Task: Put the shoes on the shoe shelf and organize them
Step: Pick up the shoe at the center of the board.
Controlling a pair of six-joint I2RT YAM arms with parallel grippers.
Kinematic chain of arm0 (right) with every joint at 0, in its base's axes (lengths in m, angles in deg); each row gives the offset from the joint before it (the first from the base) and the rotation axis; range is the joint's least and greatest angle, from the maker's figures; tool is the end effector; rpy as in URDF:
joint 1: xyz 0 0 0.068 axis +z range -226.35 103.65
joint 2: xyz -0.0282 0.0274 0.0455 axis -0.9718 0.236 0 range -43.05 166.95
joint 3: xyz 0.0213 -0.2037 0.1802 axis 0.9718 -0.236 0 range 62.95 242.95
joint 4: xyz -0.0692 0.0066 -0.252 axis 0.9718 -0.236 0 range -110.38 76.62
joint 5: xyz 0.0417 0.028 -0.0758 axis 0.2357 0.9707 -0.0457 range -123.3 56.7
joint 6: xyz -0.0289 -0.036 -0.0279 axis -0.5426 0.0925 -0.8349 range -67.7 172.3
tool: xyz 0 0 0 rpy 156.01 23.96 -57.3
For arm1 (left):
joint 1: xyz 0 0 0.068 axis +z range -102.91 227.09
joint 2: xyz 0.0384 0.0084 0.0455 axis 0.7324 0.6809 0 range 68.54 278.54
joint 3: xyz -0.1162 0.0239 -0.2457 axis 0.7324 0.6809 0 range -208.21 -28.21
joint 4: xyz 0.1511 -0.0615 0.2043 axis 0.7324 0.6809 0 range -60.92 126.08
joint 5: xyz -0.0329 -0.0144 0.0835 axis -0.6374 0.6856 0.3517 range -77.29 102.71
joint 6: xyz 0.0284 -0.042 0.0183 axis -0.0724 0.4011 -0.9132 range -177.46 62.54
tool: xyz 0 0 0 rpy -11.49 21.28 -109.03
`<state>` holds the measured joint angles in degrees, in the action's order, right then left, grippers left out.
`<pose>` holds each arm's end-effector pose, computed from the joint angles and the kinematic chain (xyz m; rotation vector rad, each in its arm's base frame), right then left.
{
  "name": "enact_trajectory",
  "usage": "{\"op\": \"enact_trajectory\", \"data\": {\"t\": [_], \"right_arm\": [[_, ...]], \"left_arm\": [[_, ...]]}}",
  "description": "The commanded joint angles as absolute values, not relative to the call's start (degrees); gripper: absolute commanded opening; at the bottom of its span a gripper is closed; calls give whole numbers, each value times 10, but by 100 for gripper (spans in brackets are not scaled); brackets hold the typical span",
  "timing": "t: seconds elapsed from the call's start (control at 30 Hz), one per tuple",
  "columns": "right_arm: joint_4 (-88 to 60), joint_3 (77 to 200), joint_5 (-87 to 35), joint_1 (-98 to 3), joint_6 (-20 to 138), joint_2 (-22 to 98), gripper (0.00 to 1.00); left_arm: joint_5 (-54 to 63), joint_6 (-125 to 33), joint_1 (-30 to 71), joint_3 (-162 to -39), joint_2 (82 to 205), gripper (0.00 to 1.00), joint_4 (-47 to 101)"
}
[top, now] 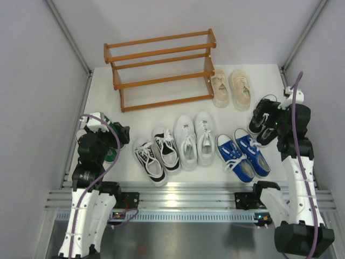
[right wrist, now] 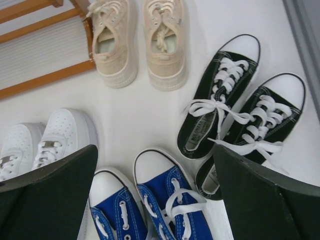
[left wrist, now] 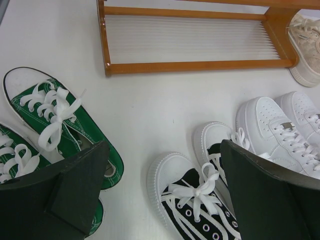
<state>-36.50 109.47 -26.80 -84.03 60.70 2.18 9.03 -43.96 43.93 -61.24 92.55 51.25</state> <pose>0.1781 -0.0199 0.3256 0.1985 1.9409 0.1190 0.1177 -0.0088 0.2937 -0.1169 1.8040 -0.2651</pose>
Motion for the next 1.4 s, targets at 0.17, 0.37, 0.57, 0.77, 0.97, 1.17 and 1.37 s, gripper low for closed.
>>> {"op": "enact_trajectory", "data": {"t": [0.17,0.37,0.57,0.77,0.97,1.17,1.37], "right_arm": [[-382,1132,55,-836,388,33,100],[-485,1136,218,-787,214,34,99],[-447,1089,247,-787,219,39,99],[-463,1088,244,-785,220,43,99],[-478,1091,222,-769,206,43,99],[-484,1092,213,-768,200,41,99],[-485,1092,207,-749,197,44,100]], "left_arm": [[81,-444,433,-620,930,98,473],[110,-399,433,-637,963,98,491],[159,-317,433,-677,1039,93,556],[218,-222,434,-679,1115,81,569],[306,-163,434,-681,1220,68,551],[323,-154,434,-667,1295,65,481],[347,-172,434,-661,1345,60,434]]}}
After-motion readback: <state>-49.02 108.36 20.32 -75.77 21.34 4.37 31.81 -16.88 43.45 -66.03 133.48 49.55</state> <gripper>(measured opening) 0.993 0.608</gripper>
